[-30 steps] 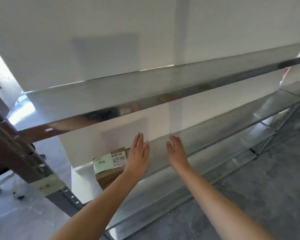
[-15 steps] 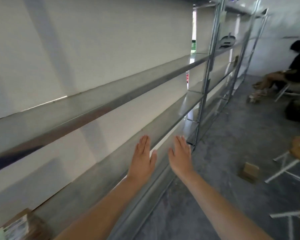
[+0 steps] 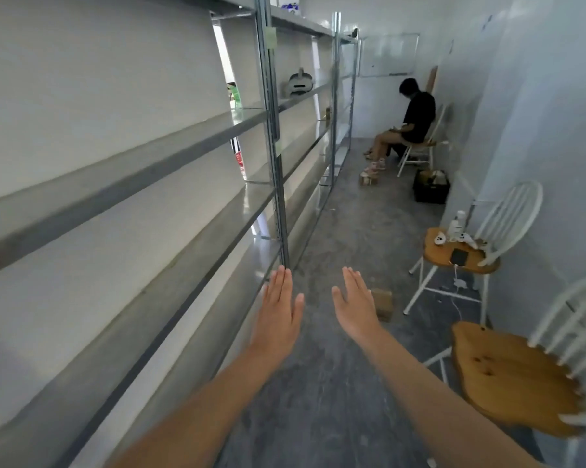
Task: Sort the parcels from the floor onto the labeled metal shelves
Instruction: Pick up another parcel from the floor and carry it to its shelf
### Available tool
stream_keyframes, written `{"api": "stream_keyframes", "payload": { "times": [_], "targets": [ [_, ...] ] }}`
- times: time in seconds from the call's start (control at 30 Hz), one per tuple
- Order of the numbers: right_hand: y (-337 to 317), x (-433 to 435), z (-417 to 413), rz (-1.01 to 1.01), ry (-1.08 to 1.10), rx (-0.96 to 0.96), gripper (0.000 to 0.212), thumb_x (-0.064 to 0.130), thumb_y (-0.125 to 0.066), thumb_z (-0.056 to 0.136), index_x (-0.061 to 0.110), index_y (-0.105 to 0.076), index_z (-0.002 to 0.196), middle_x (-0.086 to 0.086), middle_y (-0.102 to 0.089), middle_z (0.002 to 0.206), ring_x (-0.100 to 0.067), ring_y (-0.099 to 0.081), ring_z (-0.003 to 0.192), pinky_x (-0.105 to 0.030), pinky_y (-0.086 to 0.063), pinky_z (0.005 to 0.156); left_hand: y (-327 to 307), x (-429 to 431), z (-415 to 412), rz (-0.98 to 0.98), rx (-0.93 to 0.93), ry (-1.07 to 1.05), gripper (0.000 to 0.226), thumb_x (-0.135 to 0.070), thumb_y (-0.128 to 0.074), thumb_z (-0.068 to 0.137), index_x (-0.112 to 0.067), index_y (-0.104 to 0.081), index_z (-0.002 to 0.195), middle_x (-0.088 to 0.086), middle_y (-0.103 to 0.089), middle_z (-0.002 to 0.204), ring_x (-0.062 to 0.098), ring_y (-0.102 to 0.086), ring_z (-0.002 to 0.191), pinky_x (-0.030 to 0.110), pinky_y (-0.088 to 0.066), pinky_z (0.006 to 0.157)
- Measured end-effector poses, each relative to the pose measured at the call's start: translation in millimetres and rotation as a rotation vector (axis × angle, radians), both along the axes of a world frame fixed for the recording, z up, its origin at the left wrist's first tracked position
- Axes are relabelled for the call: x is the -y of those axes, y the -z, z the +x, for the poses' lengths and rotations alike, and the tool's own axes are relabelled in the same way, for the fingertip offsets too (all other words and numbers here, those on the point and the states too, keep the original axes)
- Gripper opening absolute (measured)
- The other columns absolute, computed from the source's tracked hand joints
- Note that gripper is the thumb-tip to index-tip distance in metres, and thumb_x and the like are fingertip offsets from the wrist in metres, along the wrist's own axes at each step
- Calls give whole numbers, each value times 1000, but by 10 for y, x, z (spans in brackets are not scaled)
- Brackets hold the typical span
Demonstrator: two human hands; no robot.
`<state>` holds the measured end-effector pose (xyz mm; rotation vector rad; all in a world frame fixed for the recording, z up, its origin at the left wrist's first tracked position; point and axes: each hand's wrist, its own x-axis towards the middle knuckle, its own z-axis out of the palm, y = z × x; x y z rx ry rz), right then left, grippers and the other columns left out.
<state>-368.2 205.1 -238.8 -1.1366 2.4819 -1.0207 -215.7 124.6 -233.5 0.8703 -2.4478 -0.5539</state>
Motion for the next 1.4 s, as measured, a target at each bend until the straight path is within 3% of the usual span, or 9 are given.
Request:
{"api": "stream_keyframes", "payload": {
  "times": [0.57,0.83,1.17,1.4],
  "targets": [
    [197,-228,-745,90,221,-26,58,33,-32,107,16,-14,160,2,-11,169,-14,-1,156,-43,-2,125,225,84,-1278,-36,9,288,61,-36,-23,108,-12,1,159,0,8,168,5,19,149,10,24,110],
    [156,260,-1205,161,246,-58,59,34,-28,108,15,-9,160,1,-7,169,-15,2,156,-40,1,124,228,598,-1822,-2,-32,338,61,-36,-24,108,-12,-1,159,0,6,168,5,18,149,21,16,119],
    [217,926,-1642,167,293,-42,61,40,-26,108,16,-8,161,2,-5,169,-14,4,156,-42,2,125,357,1509,-2208,18,6,337,62,-38,-23,108,-13,1,160,-1,8,168,5,18,151,17,20,116],
    [248,1007,-1960,179,333,-22,61,39,-29,107,15,-10,160,0,-7,169,-16,3,156,-43,1,124,442,1531,-2590,59,-18,385,60,-35,-25,108,-11,-3,159,2,5,169,7,15,151,21,16,119]
  ]
}}
